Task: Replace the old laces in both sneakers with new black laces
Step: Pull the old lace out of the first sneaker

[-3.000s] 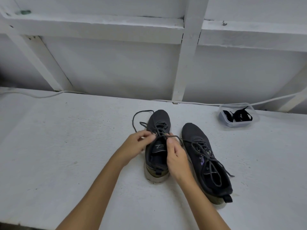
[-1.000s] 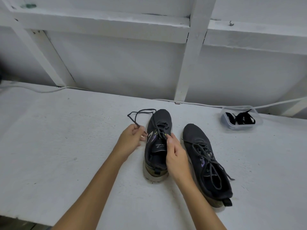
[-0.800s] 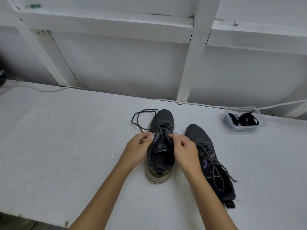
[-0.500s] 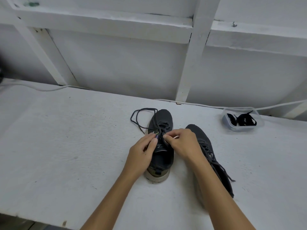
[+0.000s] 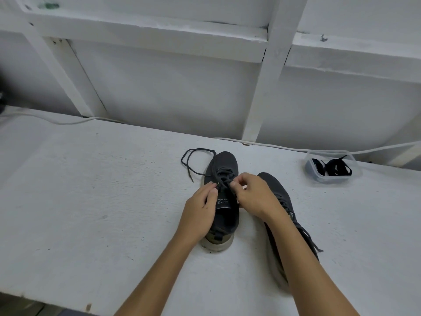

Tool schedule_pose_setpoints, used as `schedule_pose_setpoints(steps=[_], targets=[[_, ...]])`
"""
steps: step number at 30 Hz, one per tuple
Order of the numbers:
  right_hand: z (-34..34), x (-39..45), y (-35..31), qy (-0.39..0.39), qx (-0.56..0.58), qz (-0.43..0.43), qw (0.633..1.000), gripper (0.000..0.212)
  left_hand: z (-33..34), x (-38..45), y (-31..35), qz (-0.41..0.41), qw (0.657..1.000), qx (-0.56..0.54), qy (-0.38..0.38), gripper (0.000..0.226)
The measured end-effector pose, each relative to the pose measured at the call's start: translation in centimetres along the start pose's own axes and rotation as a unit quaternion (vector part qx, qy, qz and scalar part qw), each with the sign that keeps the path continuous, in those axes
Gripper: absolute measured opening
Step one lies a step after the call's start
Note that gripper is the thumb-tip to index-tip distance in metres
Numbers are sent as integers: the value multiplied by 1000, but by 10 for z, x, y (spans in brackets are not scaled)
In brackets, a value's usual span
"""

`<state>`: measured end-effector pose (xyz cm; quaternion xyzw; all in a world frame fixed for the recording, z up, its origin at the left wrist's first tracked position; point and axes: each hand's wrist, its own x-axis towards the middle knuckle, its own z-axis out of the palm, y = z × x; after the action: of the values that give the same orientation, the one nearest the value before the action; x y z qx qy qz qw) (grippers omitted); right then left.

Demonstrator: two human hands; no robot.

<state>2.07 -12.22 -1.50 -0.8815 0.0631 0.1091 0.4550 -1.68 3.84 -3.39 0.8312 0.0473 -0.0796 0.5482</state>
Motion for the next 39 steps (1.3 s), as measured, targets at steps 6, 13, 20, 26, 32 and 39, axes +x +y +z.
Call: schedule_pose_setpoints(steps=[6, 13, 20, 26, 32, 39], targets=[[1, -3, 0, -1, 51, 31, 998, 18, -1, 1, -2, -1, 1000, 5, 2, 40], [1, 0, -10, 88, 121, 44, 988, 14, -1, 0, -1, 5, 1000, 12, 0, 40], [-4, 0, -1, 29, 147, 85, 985, 24, -1, 2, -3, 3, 1000, 18, 3, 40], [3, -6, -2, 8, 119, 89, 989, 36, -1, 1, -4, 3, 1000, 13, 9, 39], [4, -4, -2, 103, 235, 112, 960, 22, -2, 0, -2, 1, 1000, 7, 7, 39], [3, -4, 3, 24, 164, 89, 982, 27, -1, 1, -2, 6, 1000, 16, 8, 38]])
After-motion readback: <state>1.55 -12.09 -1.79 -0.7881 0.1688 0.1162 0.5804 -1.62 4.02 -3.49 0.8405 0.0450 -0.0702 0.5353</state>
